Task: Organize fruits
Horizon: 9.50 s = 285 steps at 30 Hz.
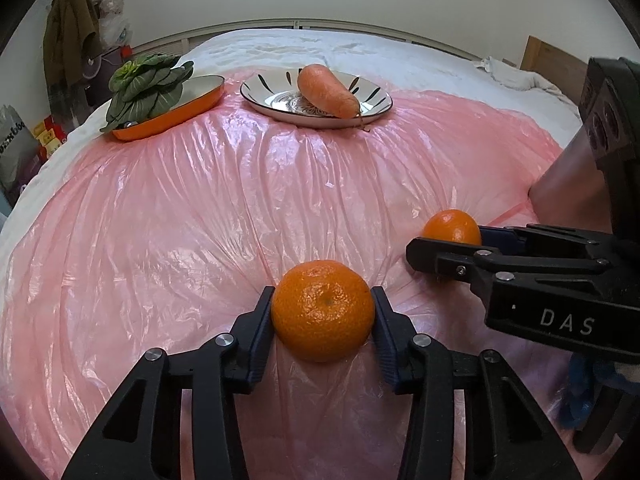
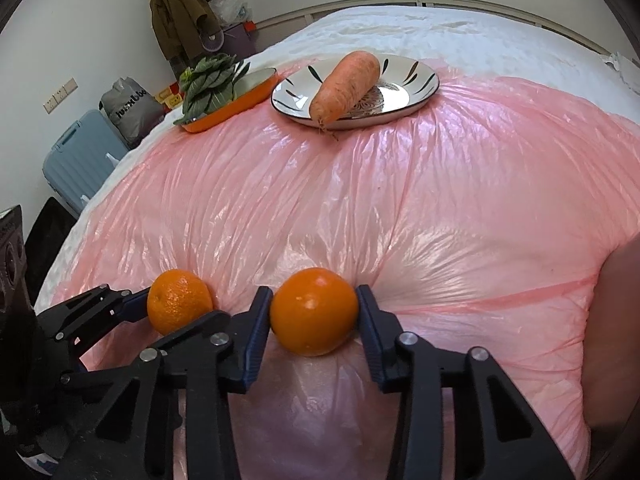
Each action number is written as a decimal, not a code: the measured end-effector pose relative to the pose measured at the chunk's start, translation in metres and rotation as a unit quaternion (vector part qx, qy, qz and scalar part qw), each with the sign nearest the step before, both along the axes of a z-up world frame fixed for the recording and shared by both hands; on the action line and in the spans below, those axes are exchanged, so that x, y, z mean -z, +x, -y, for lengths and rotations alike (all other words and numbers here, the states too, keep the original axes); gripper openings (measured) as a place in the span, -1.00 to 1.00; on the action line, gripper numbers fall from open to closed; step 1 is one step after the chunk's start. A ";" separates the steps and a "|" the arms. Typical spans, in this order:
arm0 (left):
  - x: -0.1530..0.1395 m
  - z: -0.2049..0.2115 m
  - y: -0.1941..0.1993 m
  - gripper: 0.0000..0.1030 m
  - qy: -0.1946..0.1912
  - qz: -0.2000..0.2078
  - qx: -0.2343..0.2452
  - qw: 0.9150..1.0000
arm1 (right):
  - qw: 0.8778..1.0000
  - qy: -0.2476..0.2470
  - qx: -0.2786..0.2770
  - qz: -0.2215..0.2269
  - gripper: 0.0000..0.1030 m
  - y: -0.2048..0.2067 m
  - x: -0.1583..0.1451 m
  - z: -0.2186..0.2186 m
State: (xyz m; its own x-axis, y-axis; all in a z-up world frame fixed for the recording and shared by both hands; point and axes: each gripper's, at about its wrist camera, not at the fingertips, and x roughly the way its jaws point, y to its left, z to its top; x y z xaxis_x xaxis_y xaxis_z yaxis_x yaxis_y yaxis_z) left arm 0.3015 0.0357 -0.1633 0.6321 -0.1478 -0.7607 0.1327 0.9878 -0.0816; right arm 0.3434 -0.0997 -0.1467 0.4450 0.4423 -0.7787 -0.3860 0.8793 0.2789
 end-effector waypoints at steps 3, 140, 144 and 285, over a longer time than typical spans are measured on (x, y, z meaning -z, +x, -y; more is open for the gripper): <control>-0.002 -0.007 -0.001 -0.24 -0.024 0.004 -0.002 1.000 | 1.000 0.009 0.000 0.000 0.28 0.000 -0.002 0.003; -0.080 0.475 -0.045 -0.24 0.047 0.020 0.227 0.973 | 0.952 -0.085 0.275 0.108 0.28 -0.138 -0.073 0.493; -0.060 0.486 -0.015 -0.24 0.059 -0.001 0.209 0.976 | 0.951 -0.098 0.279 0.089 0.28 -0.107 -0.055 0.507; -0.133 0.137 -0.248 0.97 0.028 0.117 0.009 0.993 | 0.950 -0.134 0.198 0.198 1.00 -0.319 -0.141 0.195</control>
State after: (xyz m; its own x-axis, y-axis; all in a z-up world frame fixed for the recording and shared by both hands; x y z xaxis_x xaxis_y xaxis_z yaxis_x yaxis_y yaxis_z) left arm 0.0532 -0.1013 -0.0303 0.7903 -0.1226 -0.6004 0.1601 0.9871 0.0091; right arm 0.0246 -0.2951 -0.0057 0.8175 -0.0127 -0.5758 -0.0370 0.9965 -0.0744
